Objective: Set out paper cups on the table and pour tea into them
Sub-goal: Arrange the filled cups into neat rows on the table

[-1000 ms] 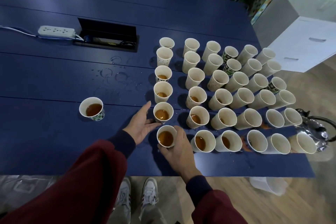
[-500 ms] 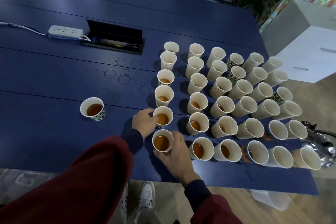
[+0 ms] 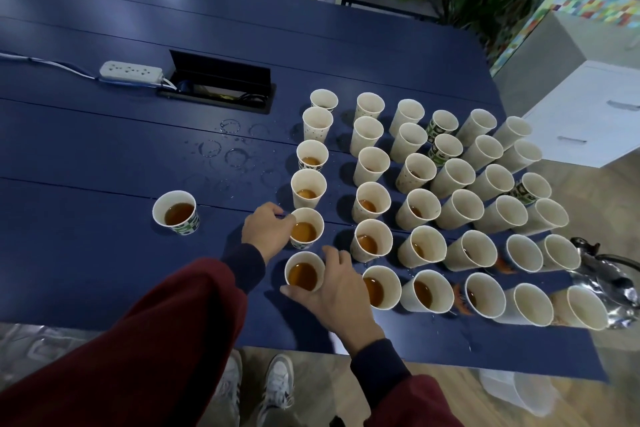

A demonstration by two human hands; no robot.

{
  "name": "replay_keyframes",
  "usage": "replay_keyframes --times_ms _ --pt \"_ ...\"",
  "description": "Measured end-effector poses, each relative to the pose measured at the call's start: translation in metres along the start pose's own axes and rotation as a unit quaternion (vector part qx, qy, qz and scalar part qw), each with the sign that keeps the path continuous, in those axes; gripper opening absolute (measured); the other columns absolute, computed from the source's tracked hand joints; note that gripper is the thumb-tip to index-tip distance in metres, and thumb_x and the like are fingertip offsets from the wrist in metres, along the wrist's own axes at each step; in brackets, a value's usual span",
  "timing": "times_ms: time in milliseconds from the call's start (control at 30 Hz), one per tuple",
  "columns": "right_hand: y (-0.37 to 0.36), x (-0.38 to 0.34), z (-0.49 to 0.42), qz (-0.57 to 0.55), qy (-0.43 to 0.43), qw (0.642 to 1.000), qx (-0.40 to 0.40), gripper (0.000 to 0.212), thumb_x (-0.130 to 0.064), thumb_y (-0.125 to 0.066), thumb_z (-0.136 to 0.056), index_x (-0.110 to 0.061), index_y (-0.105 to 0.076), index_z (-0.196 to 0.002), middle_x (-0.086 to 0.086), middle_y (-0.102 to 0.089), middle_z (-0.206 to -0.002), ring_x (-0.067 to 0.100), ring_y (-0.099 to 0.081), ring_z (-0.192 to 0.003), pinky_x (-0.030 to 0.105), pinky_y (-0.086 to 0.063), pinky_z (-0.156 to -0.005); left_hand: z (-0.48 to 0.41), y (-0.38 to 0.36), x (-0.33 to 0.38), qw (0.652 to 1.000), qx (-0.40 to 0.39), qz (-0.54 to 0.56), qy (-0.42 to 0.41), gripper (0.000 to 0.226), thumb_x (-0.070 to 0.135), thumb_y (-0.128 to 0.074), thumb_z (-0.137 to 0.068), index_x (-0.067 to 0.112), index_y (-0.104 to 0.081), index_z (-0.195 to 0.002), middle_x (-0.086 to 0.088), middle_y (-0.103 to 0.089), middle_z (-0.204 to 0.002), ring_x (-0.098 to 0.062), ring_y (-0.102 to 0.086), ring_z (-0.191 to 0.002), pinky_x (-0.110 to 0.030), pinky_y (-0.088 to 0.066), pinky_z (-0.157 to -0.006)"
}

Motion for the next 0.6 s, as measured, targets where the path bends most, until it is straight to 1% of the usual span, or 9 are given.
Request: replay_keyframes --times_ms 67,167,300,400,467,533,600 --pt "0.013 -0.008 0.000 0.014 -0.004 1.000 0.005 0.093 -0.078 -0.068 -0.072 -0.025 -0.038 -0.143 0.000 -0.047 -0.138 0.020 -0.057 -0.118 0.030 -0.049 -0.088 0.001 0.011 0.007 1.000 0.017 -0.019 -0.014 0.016 0.039 -0.064 -0.081 0.027 -0.060 -0.091 0.000 -0.069 -0.095 -0.024 -0.066 -0.092 -0.040 -0.056 -0.087" --pt "0.034 -0.021 -0.003 0.030 0.004 0.999 0.029 0.075 -0.075 -0.064 -0.079 -0.023 -0.046 -0.130 0.000 -0.054 -0.124 0.018 -0.059 -0.107 0.028 -0.047 -0.081 -0.002 0.030 0.017 0.998 0.046 -0.042 -0.027 0.011 0.032 -0.065 -0.085 0.022 -0.065 -0.089 0.000 -0.069 -0.093 -0.023 -0.063 -0.095 -0.034 -0.052 -0.085" --pt "0.056 -0.043 -0.013 0.062 0.032 0.995 0.075 0.062 -0.067 -0.057 -0.089 -0.021 -0.049 -0.131 0.002 -0.058 -0.124 0.020 -0.061 -0.107 0.031 -0.049 -0.082 -0.006 0.061 0.031 0.991 0.079 -0.077 -0.069 0.013 0.029 -0.064 -0.086 0.018 -0.069 -0.090 0.001 -0.071 -0.094 -0.023 -0.064 -0.097 -0.031 -0.048 -0.084" --pt "0.061 -0.067 -0.024 0.087 0.065 0.989 0.102 0.052 -0.061 -0.056 -0.092 -0.020 -0.050 -0.124 0.004 -0.061 -0.119 0.026 -0.063 -0.104 0.037 -0.051 -0.082 -0.009 0.089 0.035 0.982 0.120 -0.099 -0.105 0.012 0.026 -0.065 -0.086 0.016 -0.070 -0.090 -0.003 -0.073 -0.097 -0.026 -0.065 -0.098 -0.034 -0.050 -0.089" --pt "0.060 -0.087 -0.030 0.098 0.094 0.985 0.111 0.048 -0.057 -0.057 -0.093 -0.019 -0.051 -0.122 0.005 -0.062 -0.117 0.028 -0.065 -0.102 0.037 -0.052 -0.079 -0.012 0.108 0.029 0.978 0.140 -0.106 -0.114 0.012 0.026 -0.065 -0.086 0.015 -0.070 -0.088 -0.004 -0.072 -0.097 -0.027 -0.064 -0.098 -0.039 -0.049 -0.093" --pt "0.057 -0.107 -0.038 0.100 0.124 0.981 0.111 0.046 -0.054 -0.058 -0.095 -0.019 -0.052 -0.123 0.004 -0.062 -0.119 0.027 -0.065 -0.102 0.035 -0.051 -0.077 -0.016 0.126 0.021 0.976 0.151 -0.115 -0.105 0.013 0.033 -0.062 -0.084 0.022 -0.069 -0.086 -0.001 -0.070 -0.099 -0.026 -0.062 -0.098 -0.041 -0.050 -0.092" --pt "0.049 -0.129 -0.050 0.109 0.156 0.977 0.097 0.046 -0.051 -0.058 -0.095 -0.016 -0.052 -0.124 0.006 -0.061 -0.122 0.027 -0.063 -0.105 0.035 -0.049 -0.079 -0.023 0.145 0.010 0.974 0.174 -0.117 -0.088 0.011 0.035 -0.061 -0.082 0.026 -0.066 -0.086 -0.004 -0.066 -0.103 -0.030 -0.057 -0.103 -0.043 -0.050 -0.090"
Point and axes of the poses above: each hand's wrist, its own z-axis away from the middle knuckle, its own y-axis out of the back of the hand, x = y × z, the point moved 6 cm from there along -z, towards the middle knuckle
